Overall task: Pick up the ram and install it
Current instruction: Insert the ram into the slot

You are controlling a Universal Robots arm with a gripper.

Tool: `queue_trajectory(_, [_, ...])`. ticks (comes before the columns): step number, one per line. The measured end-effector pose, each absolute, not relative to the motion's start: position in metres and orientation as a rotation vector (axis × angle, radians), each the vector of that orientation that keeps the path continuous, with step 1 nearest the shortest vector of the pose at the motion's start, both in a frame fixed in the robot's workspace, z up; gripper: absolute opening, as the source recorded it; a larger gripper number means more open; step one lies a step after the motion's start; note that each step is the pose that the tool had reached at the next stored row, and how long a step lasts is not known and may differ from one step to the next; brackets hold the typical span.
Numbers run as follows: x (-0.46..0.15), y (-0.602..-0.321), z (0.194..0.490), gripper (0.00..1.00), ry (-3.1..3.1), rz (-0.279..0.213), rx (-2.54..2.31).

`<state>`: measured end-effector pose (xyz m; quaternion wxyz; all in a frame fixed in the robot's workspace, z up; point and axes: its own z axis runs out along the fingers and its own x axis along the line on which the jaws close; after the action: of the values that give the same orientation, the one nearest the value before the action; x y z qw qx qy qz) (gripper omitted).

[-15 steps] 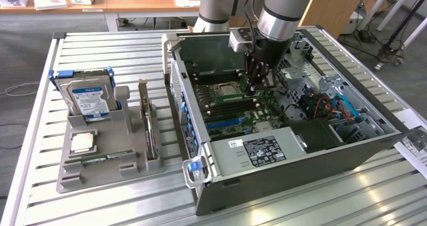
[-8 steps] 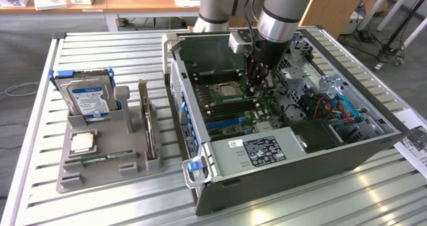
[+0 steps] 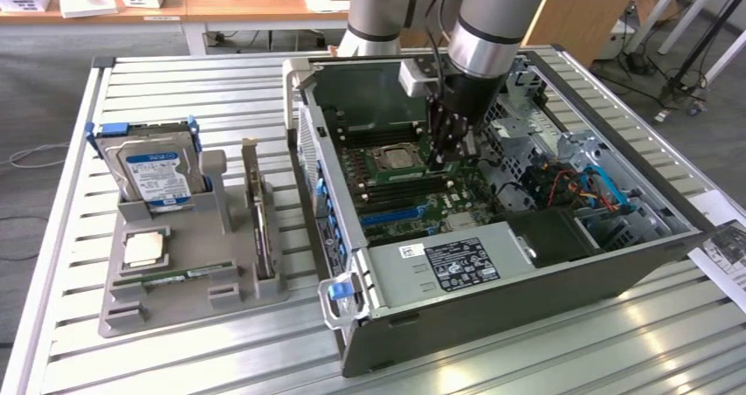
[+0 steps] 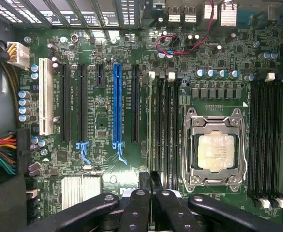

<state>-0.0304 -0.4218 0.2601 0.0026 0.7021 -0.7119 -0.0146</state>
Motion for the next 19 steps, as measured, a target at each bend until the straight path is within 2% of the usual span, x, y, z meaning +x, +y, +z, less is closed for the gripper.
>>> queue_trajectory(19, [-0.0305, -0.4218, 0.2514, 0.11, -2.233, -0.046, 2.202])
